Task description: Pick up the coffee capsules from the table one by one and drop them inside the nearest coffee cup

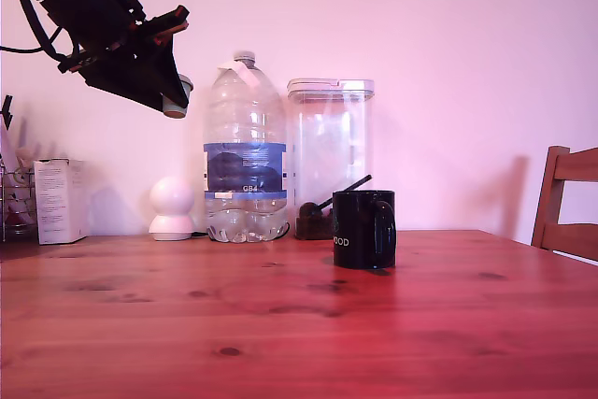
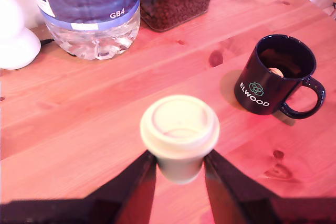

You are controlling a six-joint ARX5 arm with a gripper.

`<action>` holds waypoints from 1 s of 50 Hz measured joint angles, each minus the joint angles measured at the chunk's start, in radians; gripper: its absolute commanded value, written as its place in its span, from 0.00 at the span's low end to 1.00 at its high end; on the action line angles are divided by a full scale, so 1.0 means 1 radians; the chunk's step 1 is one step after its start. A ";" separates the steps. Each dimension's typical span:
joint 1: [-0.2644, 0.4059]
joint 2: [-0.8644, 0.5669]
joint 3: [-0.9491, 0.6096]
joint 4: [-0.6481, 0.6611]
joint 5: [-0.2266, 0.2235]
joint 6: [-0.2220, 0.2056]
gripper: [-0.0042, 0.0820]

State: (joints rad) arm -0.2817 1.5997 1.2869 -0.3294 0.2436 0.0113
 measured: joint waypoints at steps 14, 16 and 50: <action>-0.017 0.000 -0.006 0.061 -0.002 0.011 0.28; -0.020 0.000 -0.006 0.063 -0.002 0.014 0.28; -0.114 0.000 -0.321 0.547 0.130 0.166 0.28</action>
State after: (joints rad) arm -0.3954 1.5993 0.9657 0.2180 0.3733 0.1772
